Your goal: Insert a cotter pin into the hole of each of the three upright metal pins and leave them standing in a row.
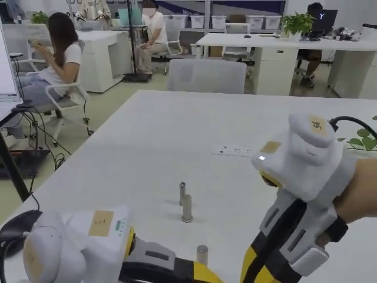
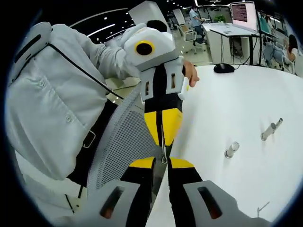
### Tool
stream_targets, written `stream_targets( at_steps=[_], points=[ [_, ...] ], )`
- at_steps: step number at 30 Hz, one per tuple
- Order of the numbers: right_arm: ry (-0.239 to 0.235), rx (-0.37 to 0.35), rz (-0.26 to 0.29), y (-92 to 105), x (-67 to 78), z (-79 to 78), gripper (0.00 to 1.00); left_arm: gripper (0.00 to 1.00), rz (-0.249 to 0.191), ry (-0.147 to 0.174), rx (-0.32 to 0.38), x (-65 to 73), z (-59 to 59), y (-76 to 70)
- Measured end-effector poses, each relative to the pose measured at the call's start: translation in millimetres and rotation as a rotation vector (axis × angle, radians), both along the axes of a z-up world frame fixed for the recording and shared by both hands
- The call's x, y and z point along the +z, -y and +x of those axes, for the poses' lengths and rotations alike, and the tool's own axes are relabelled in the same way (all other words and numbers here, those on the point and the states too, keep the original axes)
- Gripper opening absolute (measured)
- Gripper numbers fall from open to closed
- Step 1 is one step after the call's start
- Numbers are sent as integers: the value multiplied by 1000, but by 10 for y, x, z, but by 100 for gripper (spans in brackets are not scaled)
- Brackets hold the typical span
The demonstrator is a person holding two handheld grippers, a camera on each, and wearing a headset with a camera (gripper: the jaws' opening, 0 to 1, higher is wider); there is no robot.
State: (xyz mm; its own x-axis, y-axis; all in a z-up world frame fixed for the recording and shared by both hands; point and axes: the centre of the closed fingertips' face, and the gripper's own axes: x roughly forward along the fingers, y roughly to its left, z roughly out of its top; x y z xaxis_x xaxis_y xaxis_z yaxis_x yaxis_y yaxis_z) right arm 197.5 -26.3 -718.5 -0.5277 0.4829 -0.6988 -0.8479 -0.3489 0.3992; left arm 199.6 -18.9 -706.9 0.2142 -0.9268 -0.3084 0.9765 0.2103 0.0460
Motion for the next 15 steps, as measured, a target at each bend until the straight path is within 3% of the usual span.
stream_targets(
  at_steps=[15],
  points=[
    [-216,56,-19,90,33,-170,11,0,-2,20,-58,70,-107,92]
  ],
)
